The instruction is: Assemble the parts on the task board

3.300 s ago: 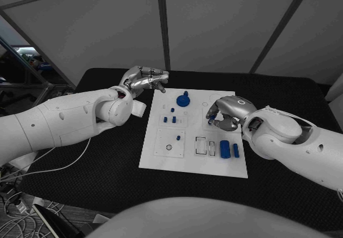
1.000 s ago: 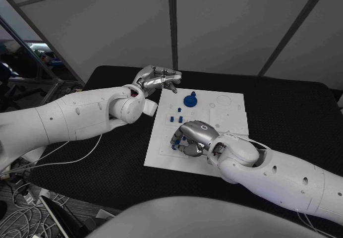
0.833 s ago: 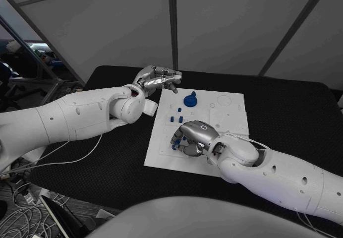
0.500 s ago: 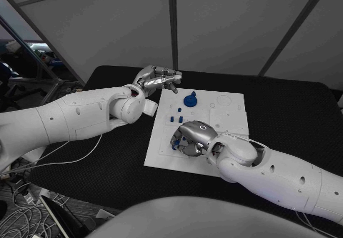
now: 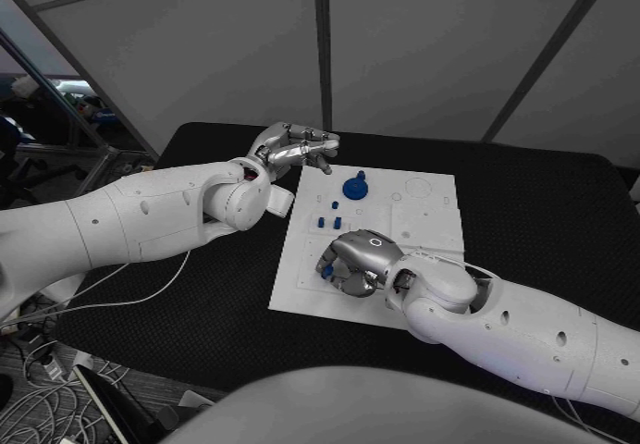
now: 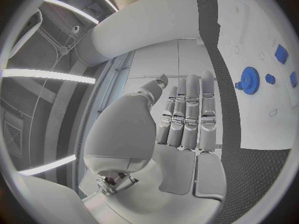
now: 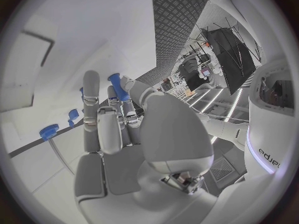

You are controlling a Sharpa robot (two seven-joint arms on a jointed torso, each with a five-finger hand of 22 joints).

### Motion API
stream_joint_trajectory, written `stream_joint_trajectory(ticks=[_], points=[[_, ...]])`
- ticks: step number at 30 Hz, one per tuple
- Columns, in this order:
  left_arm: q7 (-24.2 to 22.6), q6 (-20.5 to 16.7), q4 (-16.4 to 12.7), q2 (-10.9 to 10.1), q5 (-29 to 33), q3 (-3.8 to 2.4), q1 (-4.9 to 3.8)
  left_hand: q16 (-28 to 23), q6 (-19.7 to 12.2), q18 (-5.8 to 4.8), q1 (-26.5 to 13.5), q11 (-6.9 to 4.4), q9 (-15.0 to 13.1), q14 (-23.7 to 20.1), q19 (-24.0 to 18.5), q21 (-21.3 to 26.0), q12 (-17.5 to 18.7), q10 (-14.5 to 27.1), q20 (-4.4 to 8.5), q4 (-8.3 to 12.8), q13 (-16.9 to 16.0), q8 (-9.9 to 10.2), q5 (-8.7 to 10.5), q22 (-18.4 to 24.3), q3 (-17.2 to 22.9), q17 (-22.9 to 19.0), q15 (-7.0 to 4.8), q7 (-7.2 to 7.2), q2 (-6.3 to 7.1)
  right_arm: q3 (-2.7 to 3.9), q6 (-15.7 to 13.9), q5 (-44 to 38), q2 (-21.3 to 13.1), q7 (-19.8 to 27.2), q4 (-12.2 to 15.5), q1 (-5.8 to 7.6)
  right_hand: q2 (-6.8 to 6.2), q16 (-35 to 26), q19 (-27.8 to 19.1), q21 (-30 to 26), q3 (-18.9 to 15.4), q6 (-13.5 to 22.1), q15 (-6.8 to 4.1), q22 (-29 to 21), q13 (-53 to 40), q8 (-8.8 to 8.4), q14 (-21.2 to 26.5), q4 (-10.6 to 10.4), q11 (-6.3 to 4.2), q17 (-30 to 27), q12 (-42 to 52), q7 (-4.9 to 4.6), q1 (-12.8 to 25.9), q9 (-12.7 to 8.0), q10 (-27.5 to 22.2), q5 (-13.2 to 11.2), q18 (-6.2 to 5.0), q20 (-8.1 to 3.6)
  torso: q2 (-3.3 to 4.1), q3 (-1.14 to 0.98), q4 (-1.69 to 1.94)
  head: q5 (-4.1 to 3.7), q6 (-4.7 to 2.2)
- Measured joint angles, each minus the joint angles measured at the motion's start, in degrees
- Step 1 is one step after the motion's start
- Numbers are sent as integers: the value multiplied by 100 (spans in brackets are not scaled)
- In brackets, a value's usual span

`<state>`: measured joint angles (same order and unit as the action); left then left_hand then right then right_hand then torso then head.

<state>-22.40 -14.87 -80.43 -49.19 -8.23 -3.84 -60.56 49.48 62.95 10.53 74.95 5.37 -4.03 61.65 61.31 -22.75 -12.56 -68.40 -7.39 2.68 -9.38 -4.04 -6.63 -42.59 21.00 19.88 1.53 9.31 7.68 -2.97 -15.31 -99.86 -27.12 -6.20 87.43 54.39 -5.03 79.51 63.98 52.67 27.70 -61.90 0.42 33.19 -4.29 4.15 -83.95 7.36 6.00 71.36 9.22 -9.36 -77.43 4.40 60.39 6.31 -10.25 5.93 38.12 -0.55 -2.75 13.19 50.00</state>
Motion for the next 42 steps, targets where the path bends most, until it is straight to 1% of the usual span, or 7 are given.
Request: stream_joint_trajectory(ticks=[9,16,20,23,30,37,42], points=[[36,7,-3,-6,0,0,-3,-22,0,0,0,0,0,0,0,0,0,0,0,-15,0,0,0,6,-15,-3,0,0,0,-8,31,-2,-16,-3,7,-14,-107,-278,-154,-82,-225,209,113,-56,66,0,11,2,106,-500,-149,-75,106,-40,-640,0,0,154,0,-4,0,-8,0],[53,12,0,-9,0,0,-3,-22,0,0,0,0,0,0,0,0,0,0,0,-15,1,0,0,6,-15,-3,0,0,0,-10,-64,-4,-68,-4,67,-13,-138,-299,-189,-108,-369,364,143,-76,56,-39,41,-7,137,-594,-149,-97,75,-61,-814,0,1,159,1,-5,-1,-7,0],[61,14,2,-12,0,0,-3,-22,0,1,0,0,0,0,0,0,0,0,0,-15,1,0,0,5,-15,-2,0,0,0,-10,-233,2,-124,6,134,-13,-167,-407,-247,-153,-544,676,216,-111,50,-39,114,-18,168,-764,-74,-21,46,-70,-1050,0,0,205,1,-6,-6,-14,0],[64,16,2,-13,0,0,-3,-22,0,0,0,0,0,0,0,0,0,0,0,-15,1,0,0,5,-15,-3,0,0,0,-9,-379,17,-167,18,181,-13,-178,-420,-267,-176,-626,759,203,-127,46,-39,146,-39,200,-849,-36,45,35,-70,-1141,0,0,225,1,-6,-8,-34,0],[71,22,17,-11,0,0,-3,-22,0,0,0,0,0,0,0,0,0,-1,0,-15,1,0,0,5,-15,-2,0,0,0,-7,-716,94,-288,83,343,-13,-145,-420,-267,-176,-683,760,223,-137,19,-39,166,-64,175,-859,136,46,-38,-58,-1157,0,1,225,1,-6,-7,-51,0],[77,28,35,-12,0,0,-3,-22,-2,0,0,-1,0,0,0,0,0,-1,0,-15,2,0,0,13,-15,-2,0,2,0,1,-1079,419,-742,247,728,32,-33,-333,-190,-176,-672,593,117,-144,-49,23,60,-119,40,-730,612,-38,-34,-23,-355,34,0,149,-13,-4,-17,-99,0],[78,35,43,-21,0,1,-2,-22,-21,0,0,-1,0,0,0,0,0,-1,0,-15,2,0,0,13,-15,-2,0,21,0,118,-1186,1125,-1310,348,1022,199,-3,-205,-98,-149,-714,282,-17,-167,-156,160,-7,-321,-133,-528,961,26,203,19,472,85,0,57,-31,2,-35,-149,0]])
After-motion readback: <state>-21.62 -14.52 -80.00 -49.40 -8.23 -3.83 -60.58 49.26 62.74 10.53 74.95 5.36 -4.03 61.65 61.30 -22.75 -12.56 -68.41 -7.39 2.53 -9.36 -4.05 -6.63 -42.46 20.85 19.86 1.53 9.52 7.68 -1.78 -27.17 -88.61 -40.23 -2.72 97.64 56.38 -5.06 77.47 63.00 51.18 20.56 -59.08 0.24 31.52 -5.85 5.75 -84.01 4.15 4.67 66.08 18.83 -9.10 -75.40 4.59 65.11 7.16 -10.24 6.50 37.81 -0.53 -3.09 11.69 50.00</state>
